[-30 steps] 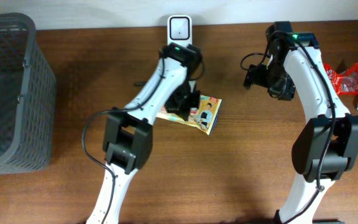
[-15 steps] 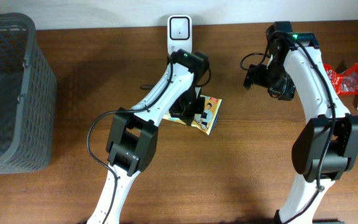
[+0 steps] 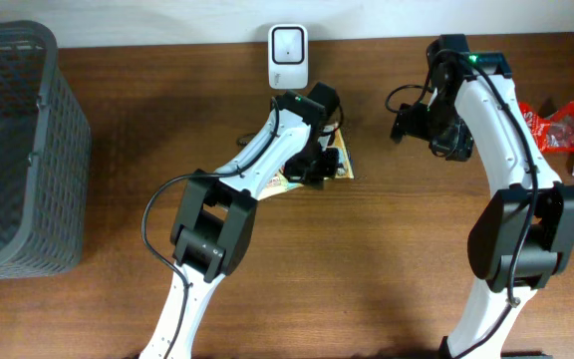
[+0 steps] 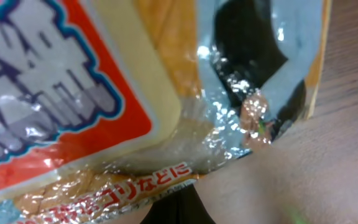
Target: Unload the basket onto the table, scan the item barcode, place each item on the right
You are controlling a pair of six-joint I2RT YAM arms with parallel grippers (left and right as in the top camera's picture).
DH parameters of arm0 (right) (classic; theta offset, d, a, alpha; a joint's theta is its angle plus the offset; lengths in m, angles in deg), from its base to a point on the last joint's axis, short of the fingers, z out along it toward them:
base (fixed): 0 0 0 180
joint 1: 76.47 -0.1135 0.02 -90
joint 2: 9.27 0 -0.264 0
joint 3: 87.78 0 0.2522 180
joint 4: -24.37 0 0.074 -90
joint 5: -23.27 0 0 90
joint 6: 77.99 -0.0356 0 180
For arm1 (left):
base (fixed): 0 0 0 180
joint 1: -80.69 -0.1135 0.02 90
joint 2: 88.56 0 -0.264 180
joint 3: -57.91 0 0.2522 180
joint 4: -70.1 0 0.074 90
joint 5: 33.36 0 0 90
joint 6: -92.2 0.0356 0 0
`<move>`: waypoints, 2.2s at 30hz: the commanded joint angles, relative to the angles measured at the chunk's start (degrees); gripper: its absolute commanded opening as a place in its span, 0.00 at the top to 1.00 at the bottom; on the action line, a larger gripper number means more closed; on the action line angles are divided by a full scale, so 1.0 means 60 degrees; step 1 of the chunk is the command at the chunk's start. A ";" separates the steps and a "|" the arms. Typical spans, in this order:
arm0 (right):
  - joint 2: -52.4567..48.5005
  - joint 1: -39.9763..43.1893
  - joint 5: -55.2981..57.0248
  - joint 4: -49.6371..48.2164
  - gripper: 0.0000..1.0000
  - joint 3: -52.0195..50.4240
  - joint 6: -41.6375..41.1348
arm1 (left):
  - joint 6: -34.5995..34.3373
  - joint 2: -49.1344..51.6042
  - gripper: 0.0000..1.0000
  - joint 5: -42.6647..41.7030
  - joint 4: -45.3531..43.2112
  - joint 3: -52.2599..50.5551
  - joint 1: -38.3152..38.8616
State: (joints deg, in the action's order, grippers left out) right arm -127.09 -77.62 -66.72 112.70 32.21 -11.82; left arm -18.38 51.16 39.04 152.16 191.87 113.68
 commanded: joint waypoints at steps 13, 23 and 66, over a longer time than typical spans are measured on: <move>0.0182 0.0025 0.0113 -0.0004 0.01 -0.0025 -0.0036 | 0.0080 -0.0186 1.00 0.1858 0.2357 0.1683 -0.0645; 0.0182 0.0025 0.0069 -0.0011 0.01 -0.0025 -0.0069 | -0.0820 -0.0178 0.50 0.3661 0.3053 0.2725 -0.2823; -0.2386 -0.3399 -0.0127 -0.3515 0.43 -0.0033 0.0069 | -0.1668 -0.0171 0.01 0.3901 0.3133 0.2612 -0.4652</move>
State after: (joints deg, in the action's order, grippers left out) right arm -140.71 -98.01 -70.24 90.23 32.17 -10.77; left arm -27.67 51.16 62.84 171.04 207.59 85.97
